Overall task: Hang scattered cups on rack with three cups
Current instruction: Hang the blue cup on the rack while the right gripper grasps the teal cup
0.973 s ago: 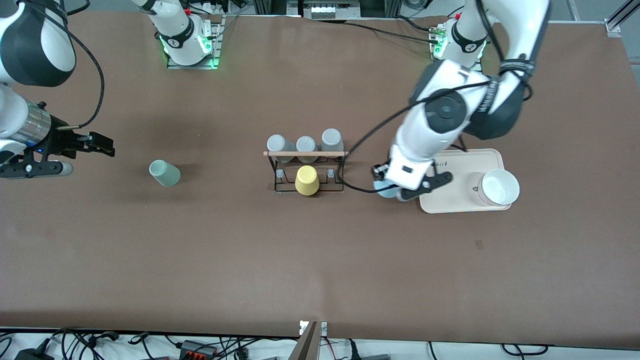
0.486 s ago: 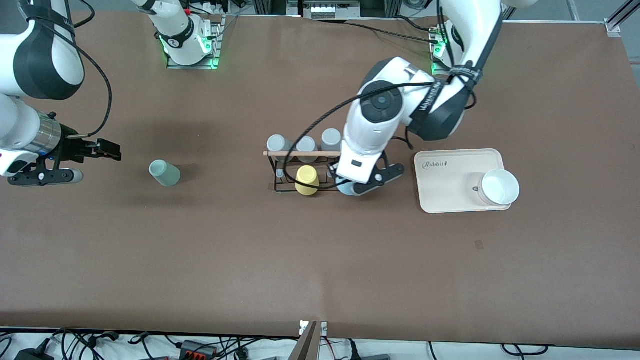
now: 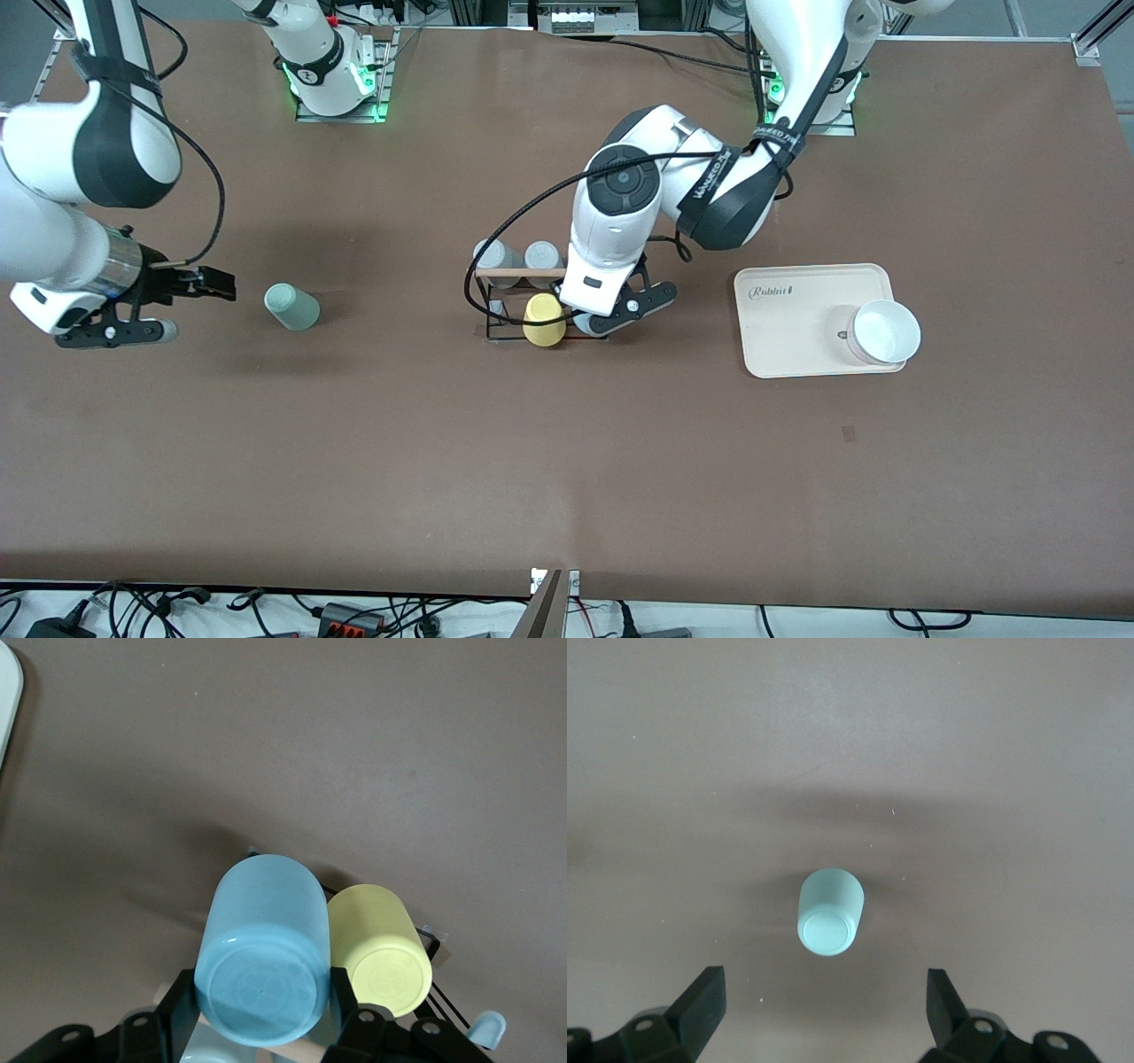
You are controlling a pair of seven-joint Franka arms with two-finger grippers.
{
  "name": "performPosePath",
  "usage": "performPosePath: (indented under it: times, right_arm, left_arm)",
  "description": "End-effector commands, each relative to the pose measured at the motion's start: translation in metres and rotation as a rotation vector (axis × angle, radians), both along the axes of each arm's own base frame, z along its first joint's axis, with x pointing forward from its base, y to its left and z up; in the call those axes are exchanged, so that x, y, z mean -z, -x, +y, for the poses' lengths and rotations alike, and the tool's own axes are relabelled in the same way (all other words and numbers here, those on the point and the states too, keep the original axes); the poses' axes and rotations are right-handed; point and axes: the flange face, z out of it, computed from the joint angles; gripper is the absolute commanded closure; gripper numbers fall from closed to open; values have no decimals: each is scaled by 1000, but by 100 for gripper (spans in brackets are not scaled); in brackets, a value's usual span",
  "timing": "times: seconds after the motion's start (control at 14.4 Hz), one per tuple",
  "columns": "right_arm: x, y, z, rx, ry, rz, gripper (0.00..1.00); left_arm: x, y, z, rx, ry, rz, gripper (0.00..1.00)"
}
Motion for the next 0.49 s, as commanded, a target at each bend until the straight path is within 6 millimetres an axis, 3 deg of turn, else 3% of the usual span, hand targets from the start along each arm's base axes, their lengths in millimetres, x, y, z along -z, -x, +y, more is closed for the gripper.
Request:
performPosePath:
  times: [0.0,0.28,0.42]
  right_arm:
    - [19,8,10,-2,2,-16,0]
    - [63,16,26,24,12,52,0]
    - [85,15,22,59,18,77,0]
  left_arm:
    - [11,-1,-9,-7,5,4,60]
    - [24,-1,-14,-8,29,-29,60]
    - [35,1,-14,-6,20,-21,60]
